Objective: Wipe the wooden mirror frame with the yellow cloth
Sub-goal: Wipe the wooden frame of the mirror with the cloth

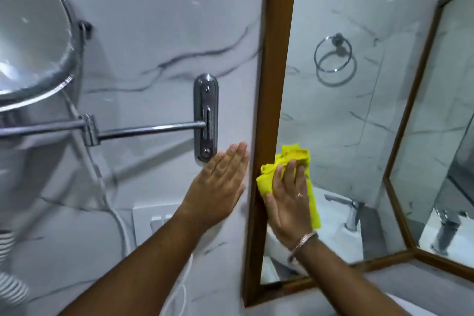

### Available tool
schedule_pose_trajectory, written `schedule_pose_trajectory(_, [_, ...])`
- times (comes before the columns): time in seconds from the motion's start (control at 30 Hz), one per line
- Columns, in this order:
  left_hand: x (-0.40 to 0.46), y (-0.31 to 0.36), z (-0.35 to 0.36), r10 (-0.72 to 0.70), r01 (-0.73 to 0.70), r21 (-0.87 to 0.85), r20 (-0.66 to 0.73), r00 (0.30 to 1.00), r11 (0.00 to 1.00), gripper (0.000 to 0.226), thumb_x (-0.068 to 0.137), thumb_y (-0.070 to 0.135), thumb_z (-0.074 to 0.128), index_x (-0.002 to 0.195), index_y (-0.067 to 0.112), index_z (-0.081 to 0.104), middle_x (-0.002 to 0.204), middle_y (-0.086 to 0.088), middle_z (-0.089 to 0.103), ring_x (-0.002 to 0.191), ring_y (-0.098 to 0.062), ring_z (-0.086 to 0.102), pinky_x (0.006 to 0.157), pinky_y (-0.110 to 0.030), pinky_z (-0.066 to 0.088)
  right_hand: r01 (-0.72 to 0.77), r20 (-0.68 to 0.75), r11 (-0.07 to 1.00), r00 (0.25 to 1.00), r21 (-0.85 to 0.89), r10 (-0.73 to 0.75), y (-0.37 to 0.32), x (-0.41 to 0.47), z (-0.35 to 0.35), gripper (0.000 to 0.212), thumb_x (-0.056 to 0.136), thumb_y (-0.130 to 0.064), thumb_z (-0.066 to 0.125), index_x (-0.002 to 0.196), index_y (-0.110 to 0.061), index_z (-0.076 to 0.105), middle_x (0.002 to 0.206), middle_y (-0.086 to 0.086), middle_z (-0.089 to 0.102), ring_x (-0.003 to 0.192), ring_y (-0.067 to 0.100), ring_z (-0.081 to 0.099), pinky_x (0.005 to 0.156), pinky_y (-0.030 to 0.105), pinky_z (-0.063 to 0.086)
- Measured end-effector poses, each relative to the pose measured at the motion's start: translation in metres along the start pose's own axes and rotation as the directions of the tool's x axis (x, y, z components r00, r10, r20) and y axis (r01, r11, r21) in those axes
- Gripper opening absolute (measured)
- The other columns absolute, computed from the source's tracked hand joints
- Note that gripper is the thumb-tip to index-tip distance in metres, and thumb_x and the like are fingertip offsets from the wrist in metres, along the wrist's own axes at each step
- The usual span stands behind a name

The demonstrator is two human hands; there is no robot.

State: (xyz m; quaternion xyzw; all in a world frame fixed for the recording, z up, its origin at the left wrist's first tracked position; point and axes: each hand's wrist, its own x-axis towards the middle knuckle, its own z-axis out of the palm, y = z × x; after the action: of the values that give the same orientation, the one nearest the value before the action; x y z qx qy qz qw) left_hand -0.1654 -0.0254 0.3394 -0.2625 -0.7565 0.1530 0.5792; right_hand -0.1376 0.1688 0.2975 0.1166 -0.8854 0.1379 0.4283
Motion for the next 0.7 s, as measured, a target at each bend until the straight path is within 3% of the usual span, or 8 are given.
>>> schedule_pose_trajectory(0.1, [-0.003,-0.02,-0.013,-0.034,0.039,0.078,-0.057,0.998,0.996,0.075,0.092,0.048,0.058,0.155,0.013,0.036,0.164,-0.015,0.02,0.154,-0.031,0.004,0.121,-0.047,0.005,0.128,-0.062,0.964,0.987,-0.233,-0.146,0.002,0.079,-0.055,0.062,0.094,-0.038,0.033,0.145,-0.003,0.027,0.152,0.028,0.017,0.138,0.056,0.019,0.117,0.055,0.018])
schedule_pose_trajectory(0.2, [0.032,-0.047,-0.027,-0.128,0.15,0.13,-0.167,0.978,0.98,0.077,0.093,0.05,0.054,0.158,0.016,0.031,0.164,-0.02,0.018,0.154,-0.033,0.005,0.122,-0.051,0.003,0.135,-0.123,0.943,0.976,-0.306,-0.179,-0.007,0.165,-0.11,0.064,0.095,-0.046,0.022,0.15,-0.013,0.015,0.159,0.02,0.008,0.146,0.044,0.007,0.12,0.053,0.013])
schedule_pose_trajectory(0.37, [0.101,-0.065,-0.048,-0.22,0.236,0.071,-0.18,0.959,0.969,0.089,0.086,0.053,0.064,0.156,0.011,0.031,0.162,-0.02,0.024,0.149,-0.037,0.024,0.118,-0.059,0.019,0.111,-0.332,0.97,0.926,-0.218,-0.181,-0.028,0.281,-0.187,0.059,0.098,-0.044,0.027,0.151,-0.026,0.01,0.162,0.008,0.006,0.148,0.036,0.002,0.121,0.044,0.006])
schedule_pose_trajectory(0.47, [0.141,-0.08,-0.053,-0.425,0.43,0.008,-0.14,0.894,0.903,0.094,0.082,0.052,0.072,0.153,0.003,0.036,0.16,-0.024,0.026,0.148,-0.041,0.024,0.117,-0.056,0.022,0.11,-0.398,0.975,0.899,-0.195,-0.181,-0.04,0.337,-0.219,0.057,0.101,-0.039,0.03,0.152,-0.024,0.009,0.162,0.008,0.002,0.148,0.035,-0.003,0.122,0.045,0.004])
schedule_pose_trajectory(0.53, [0.168,-0.094,-0.056,-0.483,0.485,-0.017,-0.127,0.866,0.874,0.091,0.088,0.054,0.065,0.155,0.003,0.029,0.162,-0.024,0.018,0.15,-0.041,0.017,0.121,-0.056,0.019,0.098,-0.424,0.975,0.888,-0.198,-0.176,-0.045,0.364,-0.236,0.058,0.101,-0.04,0.027,0.152,-0.023,0.006,0.162,0.009,-0.001,0.148,0.035,-0.006,0.122,0.045,0.002])
schedule_pose_trajectory(0.63, [0.191,-0.108,-0.057,-0.49,0.491,-0.016,-0.099,0.866,0.871,0.087,0.096,0.059,0.034,0.159,0.006,0.004,0.164,-0.025,-0.007,0.152,-0.041,-0.007,0.123,-0.057,0.007,0.096,-0.449,0.968,0.872,-0.232,-0.194,-0.05,0.383,-0.247,0.058,0.101,-0.039,0.024,0.152,-0.019,0.004,0.162,0.013,-0.003,0.148,0.037,-0.008,0.122,0.045,0.001])
schedule_pose_trajectory(0.7, [0.192,-0.109,-0.054,-0.493,0.495,0.0,-0.096,0.865,0.869,0.086,0.099,0.059,0.031,0.159,0.007,-0.003,0.163,-0.026,-0.013,0.151,-0.042,-0.012,0.123,-0.056,0.001,0.103,-0.449,0.967,0.871,-0.232,-0.201,-0.049,0.384,-0.247,0.059,0.101,-0.039,0.024,0.152,-0.017,0.004,0.162,0.014,-0.003,0.148,0.037,-0.007,0.122,0.046,0.002])
